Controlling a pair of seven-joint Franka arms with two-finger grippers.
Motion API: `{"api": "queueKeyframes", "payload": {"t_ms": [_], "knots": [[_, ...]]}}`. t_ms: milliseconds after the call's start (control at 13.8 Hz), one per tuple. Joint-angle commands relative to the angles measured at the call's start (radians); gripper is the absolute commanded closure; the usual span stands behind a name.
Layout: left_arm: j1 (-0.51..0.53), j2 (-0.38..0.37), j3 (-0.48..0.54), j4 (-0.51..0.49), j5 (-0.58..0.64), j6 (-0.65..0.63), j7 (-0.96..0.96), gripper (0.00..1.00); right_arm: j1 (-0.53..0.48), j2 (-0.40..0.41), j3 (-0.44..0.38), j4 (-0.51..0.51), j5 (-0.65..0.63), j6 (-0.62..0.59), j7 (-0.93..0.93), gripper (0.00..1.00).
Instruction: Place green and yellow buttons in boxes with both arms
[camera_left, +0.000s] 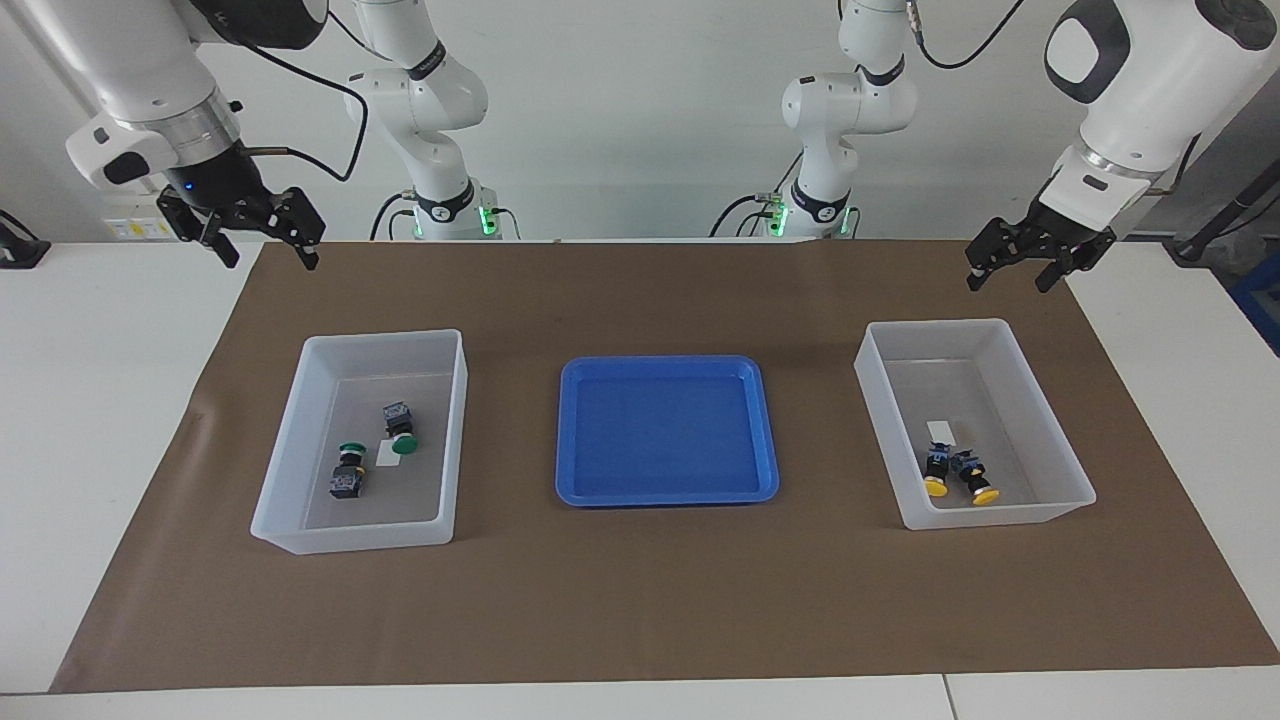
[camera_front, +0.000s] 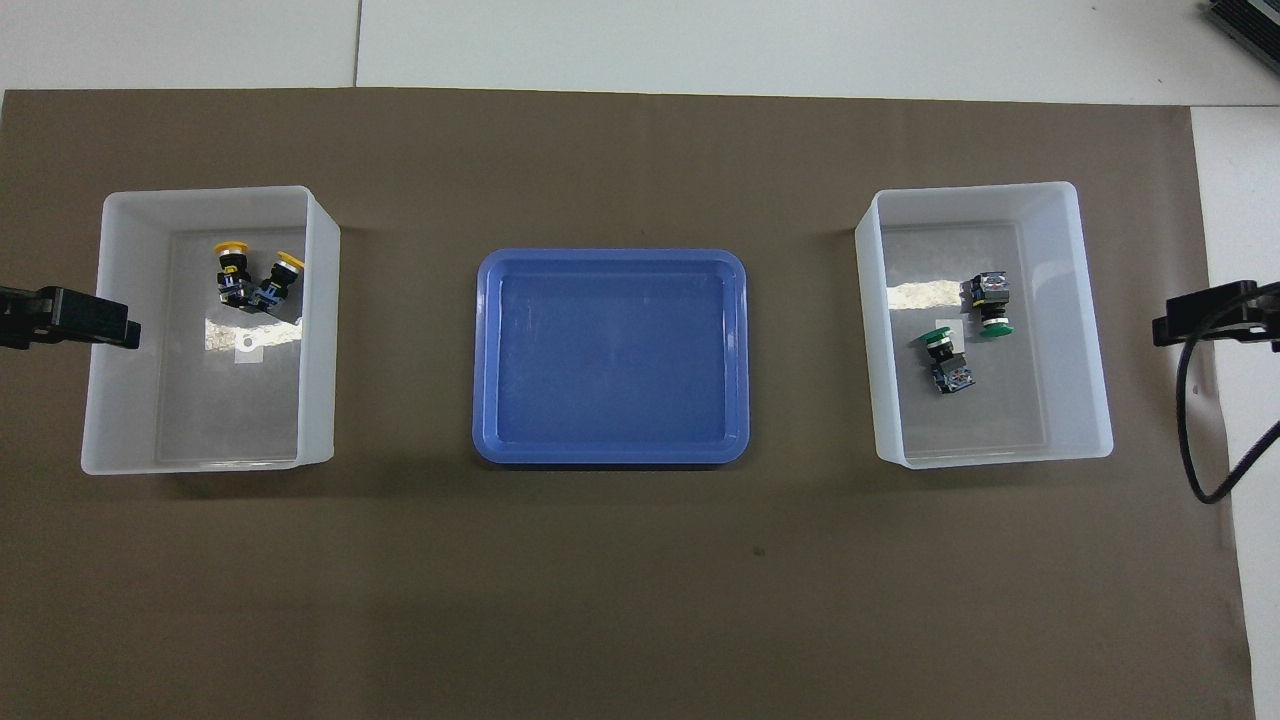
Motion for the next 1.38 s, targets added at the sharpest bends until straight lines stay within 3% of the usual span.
{"api": "queueKeyframes", "payload": {"t_ms": [0,873,1309], "knots": [[-0.005,-0.027,0.003,-0.027,0.014,-0.006,-0.012,0.00,-0.009,-0.014,0.020,-0.011,0.003,0.012,0.011,0.00],[-0.005,-0.027,0.003,-0.027,0.014,-0.006,-0.012,0.00,-0.009,-0.032,0.030,-0.003,0.005,-0.037,0.001,0.00],[-0.005,-0.027,0.003,-0.027,0.014,-0.006,-0.012,0.00,-0.009,-0.035,0.030,-0.005,0.003,-0.040,-0.087,0.00]]}}
